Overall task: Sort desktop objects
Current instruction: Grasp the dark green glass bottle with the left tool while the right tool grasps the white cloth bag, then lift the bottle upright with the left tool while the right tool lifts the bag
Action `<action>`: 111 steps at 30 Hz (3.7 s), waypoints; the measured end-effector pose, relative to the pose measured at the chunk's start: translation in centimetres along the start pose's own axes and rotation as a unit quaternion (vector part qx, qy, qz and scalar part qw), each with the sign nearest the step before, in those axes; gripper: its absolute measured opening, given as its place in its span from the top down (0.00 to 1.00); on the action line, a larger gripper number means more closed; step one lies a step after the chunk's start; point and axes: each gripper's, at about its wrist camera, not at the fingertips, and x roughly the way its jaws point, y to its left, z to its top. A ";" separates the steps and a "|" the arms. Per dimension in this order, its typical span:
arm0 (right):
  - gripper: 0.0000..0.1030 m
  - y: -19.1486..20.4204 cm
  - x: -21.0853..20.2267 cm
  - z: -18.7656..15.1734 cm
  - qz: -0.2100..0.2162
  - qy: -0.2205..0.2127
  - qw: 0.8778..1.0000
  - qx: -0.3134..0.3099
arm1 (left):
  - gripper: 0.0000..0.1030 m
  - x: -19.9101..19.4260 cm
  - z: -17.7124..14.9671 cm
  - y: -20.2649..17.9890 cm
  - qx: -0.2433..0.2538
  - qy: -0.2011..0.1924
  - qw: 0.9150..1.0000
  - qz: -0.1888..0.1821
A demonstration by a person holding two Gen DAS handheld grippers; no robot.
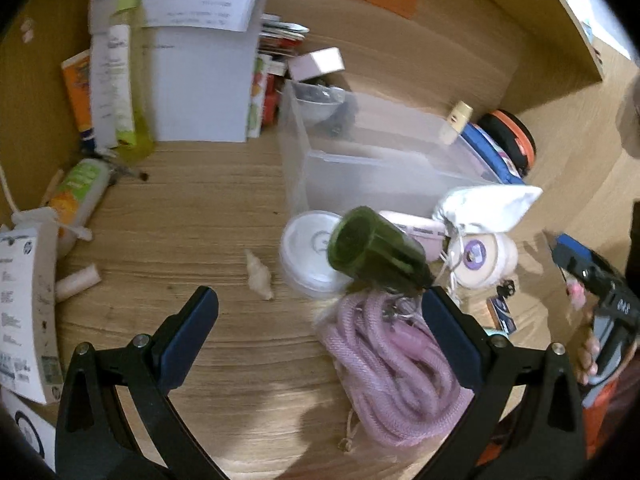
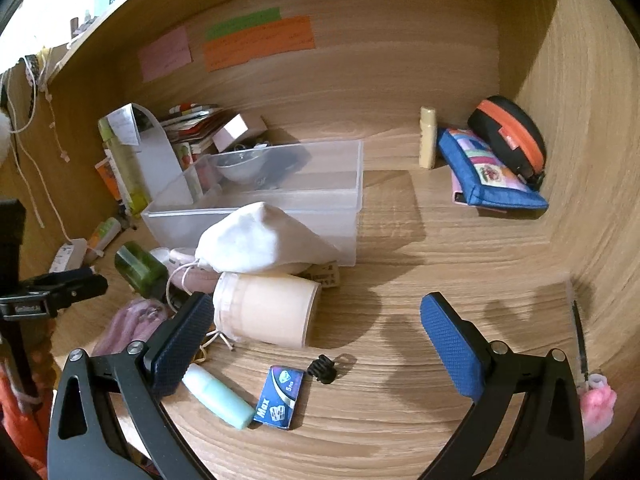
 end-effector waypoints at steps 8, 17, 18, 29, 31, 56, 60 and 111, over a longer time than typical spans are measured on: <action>0.01 1.0 2.6 1.6 0.027 0.022 0.999 -0.029 | 0.00 2.3 0.7 -2.6 0.042 0.023 0.999 -0.014; 0.01 2.2 6.8 2.8 0.053 0.074 0.996 -0.026 | 0.12 4.8 1.5 -3.2 0.061 0.040 0.997 0.003; 0.01 2.2 7.3 2.9 0.058 0.080 0.995 -0.023 | 0.12 4.9 1.6 -3.2 0.063 0.038 0.997 0.003; 0.04 3.6 9.9 3.6 0.057 0.091 0.994 -0.024 | 0.15 5.6 2.2 -3.2 0.068 0.018 0.998 0.003; 0.09 3.6 9.8 3.6 0.050 0.086 0.995 -0.026 | 0.19 5.6 2.2 -3.1 0.069 0.006 0.998 0.011; 0.73 4.1 6.3 3.8 0.065 0.033 0.996 -0.042 | 0.43 1.4 0.4 -0.3 0.028 -0.041 0.998 0.044; 0.74 4.6 5.7 4.0 0.064 0.023 0.996 -0.050 | 0.53 0.4 0.7 -0.3 0.021 -0.057 0.997 0.044; 0.22 1.2 7.0 4.2 0.098 0.083 0.991 0.032 | 0.60 -0.9 -3.3 5.7 -0.029 -0.041 0.995 0.085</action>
